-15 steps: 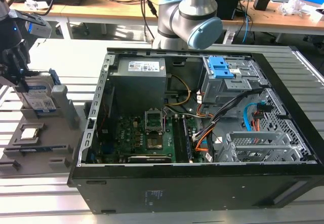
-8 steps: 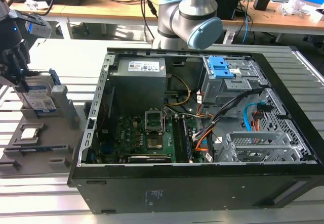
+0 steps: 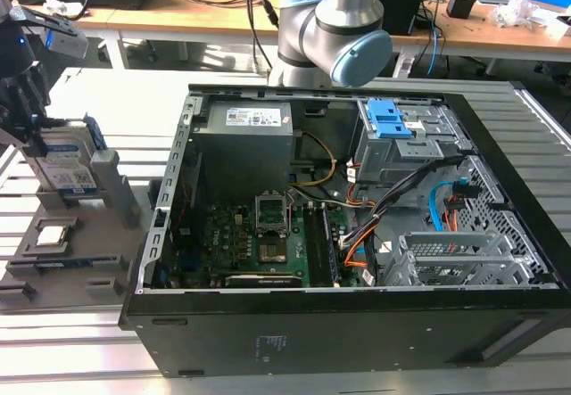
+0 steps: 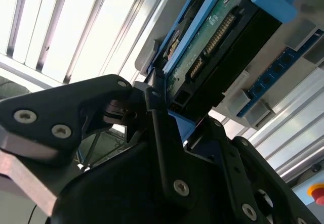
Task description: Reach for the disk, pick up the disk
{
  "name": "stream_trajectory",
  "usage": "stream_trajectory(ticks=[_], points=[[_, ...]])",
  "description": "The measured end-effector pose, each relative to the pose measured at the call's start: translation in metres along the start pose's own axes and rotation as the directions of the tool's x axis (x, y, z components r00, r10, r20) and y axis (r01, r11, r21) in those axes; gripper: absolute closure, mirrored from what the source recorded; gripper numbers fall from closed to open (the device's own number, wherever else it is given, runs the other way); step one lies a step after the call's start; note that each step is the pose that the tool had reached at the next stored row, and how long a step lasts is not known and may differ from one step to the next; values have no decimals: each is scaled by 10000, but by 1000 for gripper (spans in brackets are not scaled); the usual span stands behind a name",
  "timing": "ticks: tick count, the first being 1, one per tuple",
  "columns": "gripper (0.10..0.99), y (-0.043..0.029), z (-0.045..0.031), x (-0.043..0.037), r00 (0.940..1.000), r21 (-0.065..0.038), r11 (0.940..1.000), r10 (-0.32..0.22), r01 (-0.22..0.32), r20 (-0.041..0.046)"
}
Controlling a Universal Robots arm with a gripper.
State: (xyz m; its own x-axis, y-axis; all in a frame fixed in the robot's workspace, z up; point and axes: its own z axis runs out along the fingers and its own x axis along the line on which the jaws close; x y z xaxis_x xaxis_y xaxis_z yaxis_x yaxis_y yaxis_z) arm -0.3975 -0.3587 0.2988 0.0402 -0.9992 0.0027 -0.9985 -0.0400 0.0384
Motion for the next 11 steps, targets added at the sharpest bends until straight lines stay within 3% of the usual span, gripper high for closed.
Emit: stream_trajectory(ticks=[11], points=[[718, 7, -174, -3, 10000, 1, 10000, 1, -1, 1]])
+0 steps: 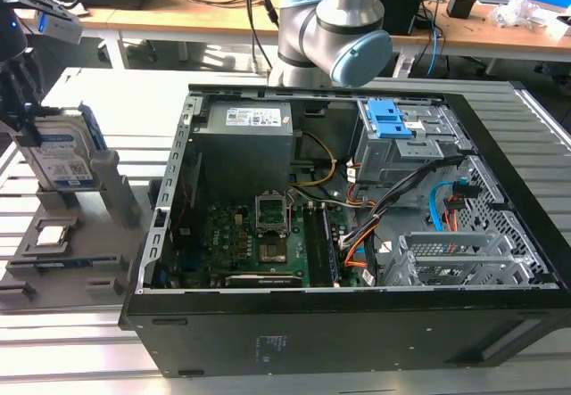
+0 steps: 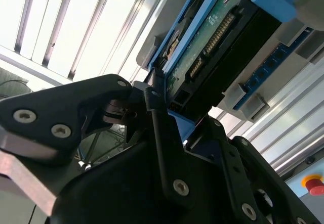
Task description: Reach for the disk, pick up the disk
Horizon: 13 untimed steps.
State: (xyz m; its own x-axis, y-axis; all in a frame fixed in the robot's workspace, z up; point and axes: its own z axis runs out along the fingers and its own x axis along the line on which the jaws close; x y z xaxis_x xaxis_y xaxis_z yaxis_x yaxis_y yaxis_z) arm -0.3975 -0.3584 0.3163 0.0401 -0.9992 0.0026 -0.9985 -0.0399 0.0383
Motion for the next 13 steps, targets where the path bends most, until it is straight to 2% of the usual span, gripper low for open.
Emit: stream_trajectory(ticks=[6, 13], points=[[718, 3, -98, 0, 10000, -1, 10000, 1, -1, -1], [718, 6, -174, 0, 10000, 1, 10000, 0, 0, 0]])
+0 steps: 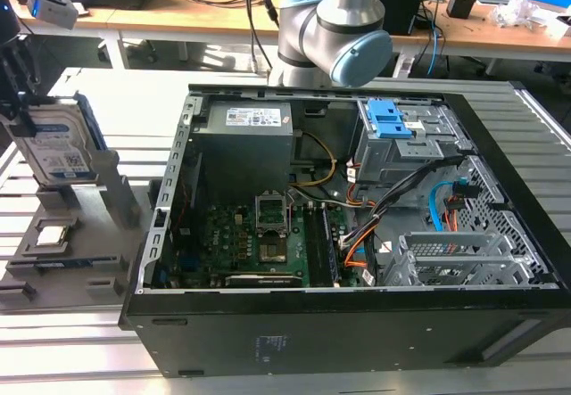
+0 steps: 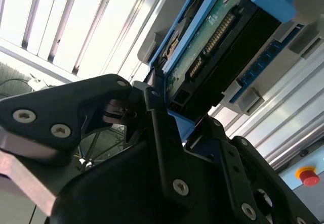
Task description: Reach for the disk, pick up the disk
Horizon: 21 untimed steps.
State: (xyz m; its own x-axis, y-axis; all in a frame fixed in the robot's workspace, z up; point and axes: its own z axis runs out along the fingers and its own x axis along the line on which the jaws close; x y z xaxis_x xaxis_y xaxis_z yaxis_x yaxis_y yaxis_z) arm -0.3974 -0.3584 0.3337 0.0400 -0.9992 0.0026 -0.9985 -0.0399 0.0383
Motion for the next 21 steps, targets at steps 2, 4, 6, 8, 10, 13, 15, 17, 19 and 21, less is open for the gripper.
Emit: stream_trajectory(ticks=[2, 4, 6, 8, 10, 13, 15, 17, 19, 21], points=[[718, 1, -25, 0, 10000, 0, 10000, 0, 0, 0], [718, 2, -53, 0, 10000, -1, 10000, 0, 0, 0], [718, 3, -83, 0, 10000, 0, 10000, -1, 1, 0], [718, 4, -120, 0, 10000, -1, 10000, 0, 0, -1], [718, 6, -168, 0, 10000, -1, 10000, -1, 1, 0], [718, 7, -220, 0, 10000, -1, 10000, -1, 1, 0], [718, 8, -265, -1, 10000, -1, 10000, 0, 0, 0], [718, 9, -290, -1, 10000, -1, 10000, 0, 0, 0], [718, 9, -312, -1, 10000, 0, 10000, 0, 0, 0], [718, 9, -349, -1, 10000, -1, 10000, 0, 0, -1]])
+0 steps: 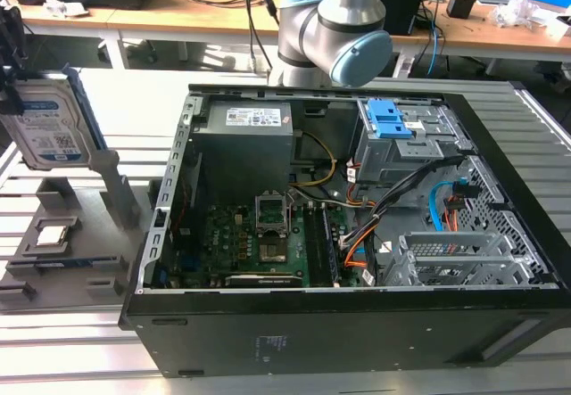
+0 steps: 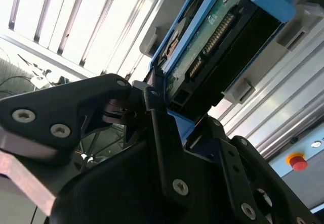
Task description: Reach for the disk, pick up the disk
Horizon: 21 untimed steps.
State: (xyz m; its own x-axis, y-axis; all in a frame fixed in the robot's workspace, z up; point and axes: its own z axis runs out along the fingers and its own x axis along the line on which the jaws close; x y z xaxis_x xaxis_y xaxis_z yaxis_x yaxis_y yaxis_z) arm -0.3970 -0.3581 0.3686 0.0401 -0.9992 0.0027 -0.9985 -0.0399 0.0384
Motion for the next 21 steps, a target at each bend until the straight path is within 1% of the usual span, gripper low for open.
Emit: stream_trajectory(ticks=[3, 14, 18, 21], points=[[718, 0, -58, 0, 10000, -1, 10000, 0, 0, 0], [718, 2, -175, -1, 10000, -2, 10000, 0, 0, 0], [718, 2, -226, -1, 10000, -2, 10000, 0, 0, 0], [718, 4, -279, -1, 10000, -2, 10000, 0, 0, 0]])
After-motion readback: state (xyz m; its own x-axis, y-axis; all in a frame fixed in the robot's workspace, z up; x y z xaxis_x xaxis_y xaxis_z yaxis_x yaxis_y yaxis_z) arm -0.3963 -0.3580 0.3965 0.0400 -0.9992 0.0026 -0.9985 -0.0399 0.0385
